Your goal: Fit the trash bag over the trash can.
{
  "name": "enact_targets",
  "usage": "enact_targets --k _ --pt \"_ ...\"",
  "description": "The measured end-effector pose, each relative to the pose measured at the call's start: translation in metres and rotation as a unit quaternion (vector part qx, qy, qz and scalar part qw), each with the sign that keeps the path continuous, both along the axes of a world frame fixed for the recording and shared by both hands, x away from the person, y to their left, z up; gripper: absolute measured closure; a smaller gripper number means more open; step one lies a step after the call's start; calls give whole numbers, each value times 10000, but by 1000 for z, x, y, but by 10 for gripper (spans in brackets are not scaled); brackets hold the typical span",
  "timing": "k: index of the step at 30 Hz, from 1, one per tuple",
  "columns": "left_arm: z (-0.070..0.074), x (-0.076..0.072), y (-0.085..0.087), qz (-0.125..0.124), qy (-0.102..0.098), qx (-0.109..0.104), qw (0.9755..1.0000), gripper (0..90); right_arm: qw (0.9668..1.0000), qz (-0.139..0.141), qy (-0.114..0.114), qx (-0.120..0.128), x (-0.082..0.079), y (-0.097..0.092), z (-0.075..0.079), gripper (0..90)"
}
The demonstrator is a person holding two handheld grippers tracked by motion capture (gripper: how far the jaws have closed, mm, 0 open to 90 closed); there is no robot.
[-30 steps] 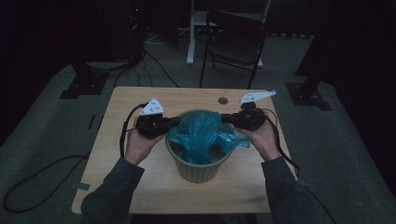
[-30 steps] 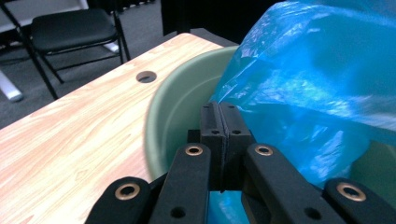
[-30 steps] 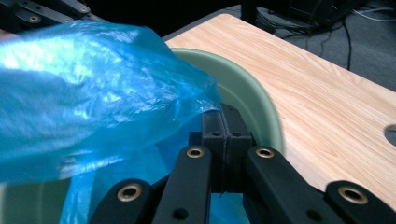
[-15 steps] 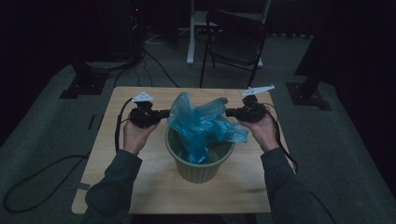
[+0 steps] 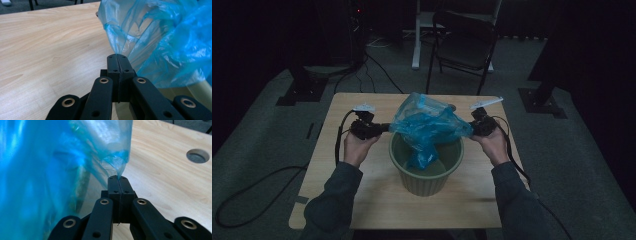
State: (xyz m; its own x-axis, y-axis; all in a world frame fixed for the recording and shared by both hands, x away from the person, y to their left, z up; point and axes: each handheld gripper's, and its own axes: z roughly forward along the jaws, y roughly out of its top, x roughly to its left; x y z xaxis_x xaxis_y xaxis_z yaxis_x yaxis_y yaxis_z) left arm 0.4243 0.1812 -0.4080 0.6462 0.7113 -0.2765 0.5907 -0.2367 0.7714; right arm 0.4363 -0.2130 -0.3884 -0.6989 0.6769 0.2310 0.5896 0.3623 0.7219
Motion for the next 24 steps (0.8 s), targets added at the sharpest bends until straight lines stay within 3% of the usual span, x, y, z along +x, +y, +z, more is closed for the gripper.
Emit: enact_targets --k 5,14,24 --pt "-1 -6 3 -59 -8 0 10000 900 10000 73 34 40 -8 -4 -3 900" --pt "2 -31 19 -201 -12 -396 9990 884 9995 260 -99 129 -30 -10 2 900" --pt "-3 -59 9 -502 -109 -305 9982 886 9989 457 -79 92 -47 -8 -8 900"
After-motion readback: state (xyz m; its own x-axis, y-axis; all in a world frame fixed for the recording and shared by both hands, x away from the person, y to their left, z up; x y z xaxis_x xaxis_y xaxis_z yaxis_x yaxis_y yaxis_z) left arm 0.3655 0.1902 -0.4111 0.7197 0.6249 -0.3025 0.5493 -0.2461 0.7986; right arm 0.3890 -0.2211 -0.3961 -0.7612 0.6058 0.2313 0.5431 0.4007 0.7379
